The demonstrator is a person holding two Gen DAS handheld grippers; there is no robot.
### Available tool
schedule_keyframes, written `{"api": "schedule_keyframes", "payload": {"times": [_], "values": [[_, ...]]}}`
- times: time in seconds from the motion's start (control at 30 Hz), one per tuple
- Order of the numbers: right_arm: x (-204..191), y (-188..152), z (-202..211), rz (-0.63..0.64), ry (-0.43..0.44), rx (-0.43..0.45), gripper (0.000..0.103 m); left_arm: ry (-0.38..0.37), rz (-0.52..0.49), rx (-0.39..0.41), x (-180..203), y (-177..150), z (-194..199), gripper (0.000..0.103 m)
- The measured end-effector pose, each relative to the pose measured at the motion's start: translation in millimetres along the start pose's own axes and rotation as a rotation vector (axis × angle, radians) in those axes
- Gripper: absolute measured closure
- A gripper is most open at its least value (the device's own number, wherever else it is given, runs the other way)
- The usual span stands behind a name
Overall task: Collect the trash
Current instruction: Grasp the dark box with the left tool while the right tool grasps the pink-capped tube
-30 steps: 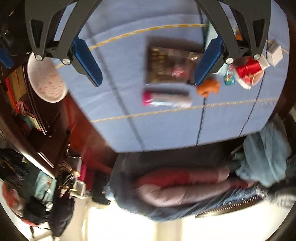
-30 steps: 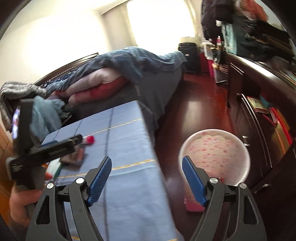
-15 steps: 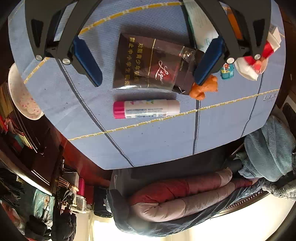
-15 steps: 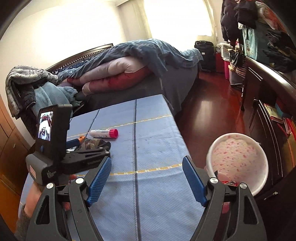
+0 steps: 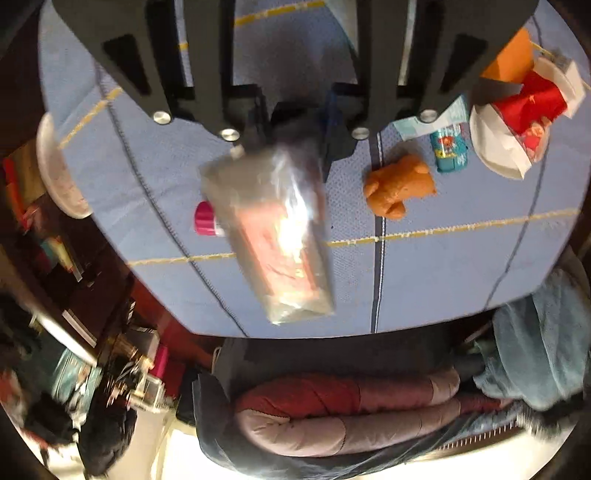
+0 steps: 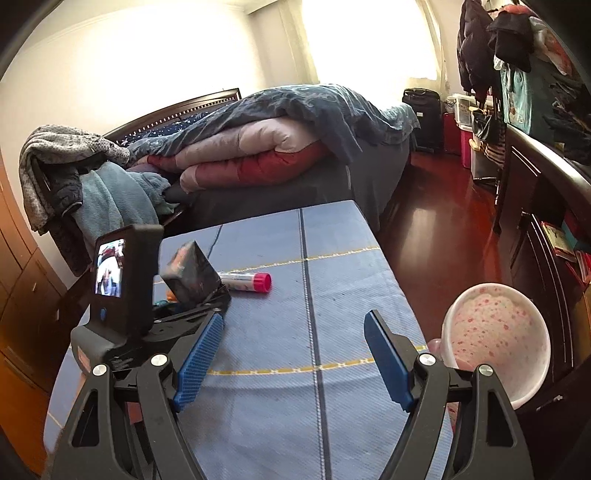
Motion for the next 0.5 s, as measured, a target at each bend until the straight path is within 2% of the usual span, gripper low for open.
{"api": "schedule_keyframes", "payload": {"times": [0.23, 0.4, 0.5], "values": [[-21, 4, -21, 0.035, 0.007, -0.020, 0.024, -0.027, 0.034, 0.142, -19, -1, 49, 0.081], [-38, 7, -63, 0.070, -0.023, -0.070, 0.024, -0.018, 0.077, 0.210, -41, -7, 81, 0.081], [-46, 8, -97, 0.075, -0.045, -0.121, 0.021, 0.019, 0.098, 0.236, -56, -10, 94, 0.081]]}}
Point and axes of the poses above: each gripper's, at about its wrist camera, not at the fingertips, and z roughly against the way its jaws point, x to its right, y to its top, the point moved 3 cm from there along -z, roughly the way its jaws point, and after that the axes turned 10 degrees about -z, right-handed, at the moved point
